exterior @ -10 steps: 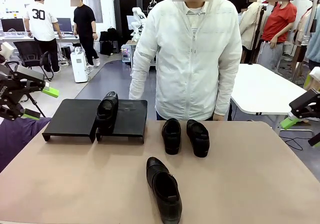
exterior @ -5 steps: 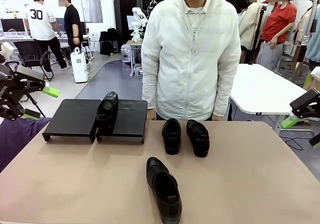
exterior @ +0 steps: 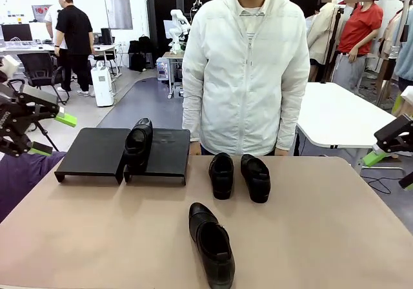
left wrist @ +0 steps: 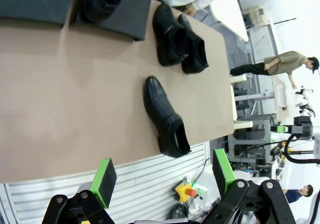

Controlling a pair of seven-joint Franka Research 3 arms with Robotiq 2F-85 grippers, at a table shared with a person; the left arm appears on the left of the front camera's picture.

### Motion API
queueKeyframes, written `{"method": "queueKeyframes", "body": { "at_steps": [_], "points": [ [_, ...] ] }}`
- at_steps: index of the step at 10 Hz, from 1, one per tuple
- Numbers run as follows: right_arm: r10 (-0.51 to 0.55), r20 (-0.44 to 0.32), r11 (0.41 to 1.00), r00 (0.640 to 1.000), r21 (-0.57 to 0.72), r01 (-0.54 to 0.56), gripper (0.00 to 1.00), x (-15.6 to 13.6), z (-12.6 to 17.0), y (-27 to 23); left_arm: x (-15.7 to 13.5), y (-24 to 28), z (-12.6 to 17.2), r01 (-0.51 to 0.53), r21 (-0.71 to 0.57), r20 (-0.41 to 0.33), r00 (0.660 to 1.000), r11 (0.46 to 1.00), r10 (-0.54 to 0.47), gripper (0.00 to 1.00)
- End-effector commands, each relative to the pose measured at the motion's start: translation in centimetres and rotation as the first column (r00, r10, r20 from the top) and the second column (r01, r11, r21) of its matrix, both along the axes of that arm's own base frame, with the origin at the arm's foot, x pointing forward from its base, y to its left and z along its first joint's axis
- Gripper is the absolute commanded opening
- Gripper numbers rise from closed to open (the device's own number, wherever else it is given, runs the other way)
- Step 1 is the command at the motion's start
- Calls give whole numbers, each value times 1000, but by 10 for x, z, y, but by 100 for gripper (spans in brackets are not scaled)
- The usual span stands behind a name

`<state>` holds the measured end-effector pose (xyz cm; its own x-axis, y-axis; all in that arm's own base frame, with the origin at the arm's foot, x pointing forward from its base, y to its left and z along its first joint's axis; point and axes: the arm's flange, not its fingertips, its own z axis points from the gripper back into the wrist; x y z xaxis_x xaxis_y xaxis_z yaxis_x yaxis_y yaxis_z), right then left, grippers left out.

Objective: Organize the shoes by placing them on the stand.
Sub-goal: Place the Shoe from the middle of the table onto the Shoes Stand.

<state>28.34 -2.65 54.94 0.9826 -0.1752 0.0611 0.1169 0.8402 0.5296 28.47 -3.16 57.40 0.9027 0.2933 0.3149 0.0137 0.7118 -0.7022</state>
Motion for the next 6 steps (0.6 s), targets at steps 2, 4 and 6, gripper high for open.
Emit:
{"method": "queueKeyframes", "body": {
  "at_steps": [2, 4, 6],
  "points": [
    [-16, -9, 1000, 1000, 14, 16, 100, -1, 3, 1, 3, -167, 2, 96, 173, -403, 915, 980, -18, 100],
    [-16, -9, 1000, 1000, 14, 16, 100, -1, 3, 1, -6, -276, -35, 297, 313, -542, 836, 902, -87, 100],
    [-16, -9, 1000, 1000, 14, 16, 100, -1, 3, 1, -2, -359, -96, 369, 423, -567, 820, 827, -76, 100]
  ]
}}
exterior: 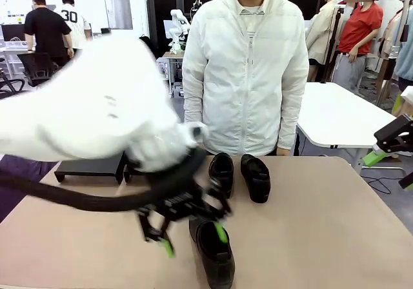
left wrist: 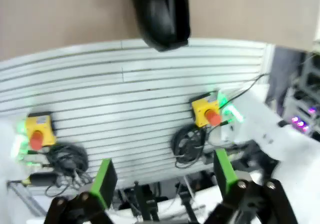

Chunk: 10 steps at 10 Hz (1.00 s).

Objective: Organize the shoes by placing them on the stand.
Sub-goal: Place the Shoe from the middle of the table onto the Shoes Stand.

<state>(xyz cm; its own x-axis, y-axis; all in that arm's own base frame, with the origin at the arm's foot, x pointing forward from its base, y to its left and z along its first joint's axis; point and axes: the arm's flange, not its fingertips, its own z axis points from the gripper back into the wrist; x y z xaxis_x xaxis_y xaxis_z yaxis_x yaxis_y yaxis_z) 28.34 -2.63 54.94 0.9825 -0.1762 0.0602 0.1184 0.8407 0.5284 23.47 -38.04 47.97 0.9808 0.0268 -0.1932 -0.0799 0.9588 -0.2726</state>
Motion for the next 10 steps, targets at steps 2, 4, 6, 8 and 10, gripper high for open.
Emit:
{"method": "queueKeyframes", "body": {
  "at_steps": [2, 4, 6, 8, 10],
  "points": [
    [-14, -8, 1000, 1000, 15, 15, 100, -1, 3, 1, 89, -20, 0, -58, 106, 166, 985, 993, 40, 100],
    [-14, -8, 1000, 1000, 15, 15, 100, -1, 3, 1, 19, -25, -17, 27, 35, 34, 999, 999, -28, 100],
    [-14, -8, 1000, 1000, 15, 15, 100, -1, 3, 1, 51, -32, -21, 28, 54, 70, 997, 998, -32, 100],
    [-14, -8, 1000, 1000, 15, 15, 100, -1, 3, 1, 97, -17, -65, -116, 74, 84, 990, 990, 110, 100],
    [-14, -8, 1000, 1000, 15, 15, 100, -1, 3, 1, 109, -10, -85, -170, 101, 127, 980, 980, 156, 100]
  ]
}}
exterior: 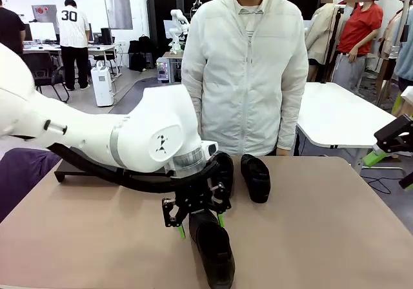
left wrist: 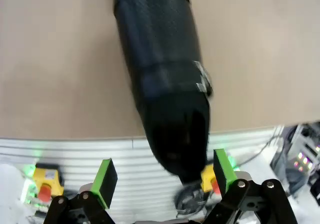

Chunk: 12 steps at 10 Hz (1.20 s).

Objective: Organize the shoes by placing them on the stand.
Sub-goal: Place the Shoe from the middle of the table onto the Shoes Stand.

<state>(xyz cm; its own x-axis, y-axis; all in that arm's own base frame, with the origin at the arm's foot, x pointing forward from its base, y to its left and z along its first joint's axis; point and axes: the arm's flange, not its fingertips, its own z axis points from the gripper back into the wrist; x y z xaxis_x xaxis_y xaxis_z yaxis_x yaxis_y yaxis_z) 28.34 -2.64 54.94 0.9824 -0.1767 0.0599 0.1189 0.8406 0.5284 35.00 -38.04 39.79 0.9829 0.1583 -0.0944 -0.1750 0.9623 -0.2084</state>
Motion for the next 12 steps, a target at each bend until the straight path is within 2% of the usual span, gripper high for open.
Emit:
{"method": "queueKeyframes", "body": {
  "at_steps": [1, 2, 6, 9, 10, 11, 12],
  "points": [
    [-14, -8, 1000, 1000, 15, 14, 100, -1, 3, 1, -5, -11, -10, -42, 48, 16, 999, 998, 41, 100],
    [-14, -8, 1000, 1000, 15, 14, 100, -1, 3, 1, -3, -12, -16, -20, 48, -31, 999, 999, 22, 100],
    [-14, -8, 1000, 1000, 15, 14, 100, -1, 3, 1, -3, -4, -31, -36, 124, -99, 994, 992, 49, 100],
    [-14, -8, 1000, 1000, 15, 14, 100, -1, 3, 1, 0, -4, -43, -48, 135, -98, 993, 990, 62, 100],
    [-14, -8, 1000, 1000, 15, 14, 100, -1, 3, 1, 1, -6, -44, -35, 113, -81, 996, 993, 44, 40],
    [-14, -8, 1000, 1000, 15, 14, 100, -1, 3, 1, 1, -7, -45, -33, 131, -73, 996, 991, 43, 0],
    [-14, -8, 1000, 1000, 15, 14, 100, -1, 3, 1, 2, -8, -47, -37, 137, -78, 996, 990, 48, 0]
  ]
}}
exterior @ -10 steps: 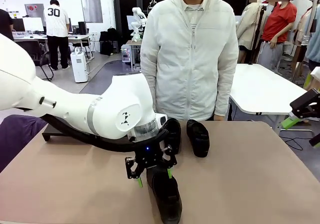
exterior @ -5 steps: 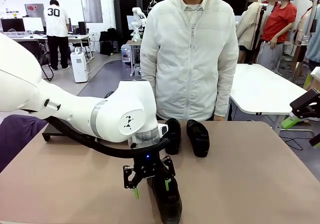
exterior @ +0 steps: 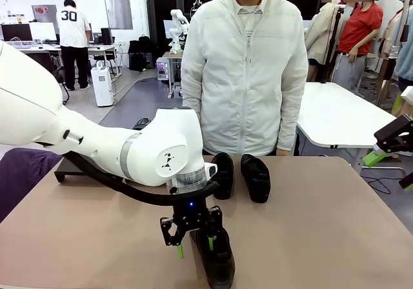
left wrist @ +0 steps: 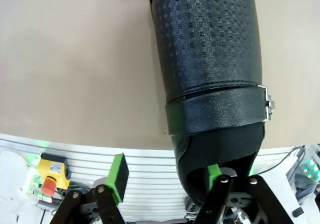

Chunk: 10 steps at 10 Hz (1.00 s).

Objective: Organize the shoes by placing them on the stand.
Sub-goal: Place the Shoe from the middle of the table onto the Shoes Stand.

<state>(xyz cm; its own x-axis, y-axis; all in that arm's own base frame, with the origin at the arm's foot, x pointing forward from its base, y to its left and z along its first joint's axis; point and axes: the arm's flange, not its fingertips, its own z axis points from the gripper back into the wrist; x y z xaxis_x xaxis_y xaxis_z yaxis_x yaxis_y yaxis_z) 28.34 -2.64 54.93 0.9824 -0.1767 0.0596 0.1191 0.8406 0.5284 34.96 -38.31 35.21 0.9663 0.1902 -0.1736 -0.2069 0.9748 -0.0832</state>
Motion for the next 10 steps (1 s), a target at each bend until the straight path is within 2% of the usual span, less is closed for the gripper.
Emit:
{"method": "queueKeyframes", "body": {
  "at_steps": [1, 3, 5, 7, 8, 9, 10],
  "points": [
    [-14, -7, 1000, 1000, 15, 14, 100, -1, 3, 1, 4, -7, -3, -25, 22, -17, 1000, 999, 26, 0],
    [-14, -7, 1000, 1000, 15, 14, 100, -1, 3, 1, 3, -13, -3, -8, 33, 5, 1000, 999, 7, 0],
    [-14, -7, 1000, 1000, 15, 14, 100, -1, 3, 1, 0, -20, -3, 24, 28, -5, 1000, 999, -24, 0],
    [-14, -7, 1000, 1000, 15, 14, 100, -1, 3, 1, -4, -23, 6, 47, 36, 30, 998, 998, -48, 0],
    [-14, -7, 1000, 1000, 15, 14, 100, -1, 3, 1, -6, -22, 14, 60, 34, 51, 997, 998, -62, 0],
    [-14, -7, 1000, 1000, 15, 14, 100, -1, 3, 1, -13, -17, 38, 125, 26, 91, 988, 992, -127, 0],
    [-14, -7, 1000, 1000, 15, 14, 100, -1, 3, 1, -25, -9, 66, 235, 12, 113, 965, 972, -235, 0]
  ]
}}
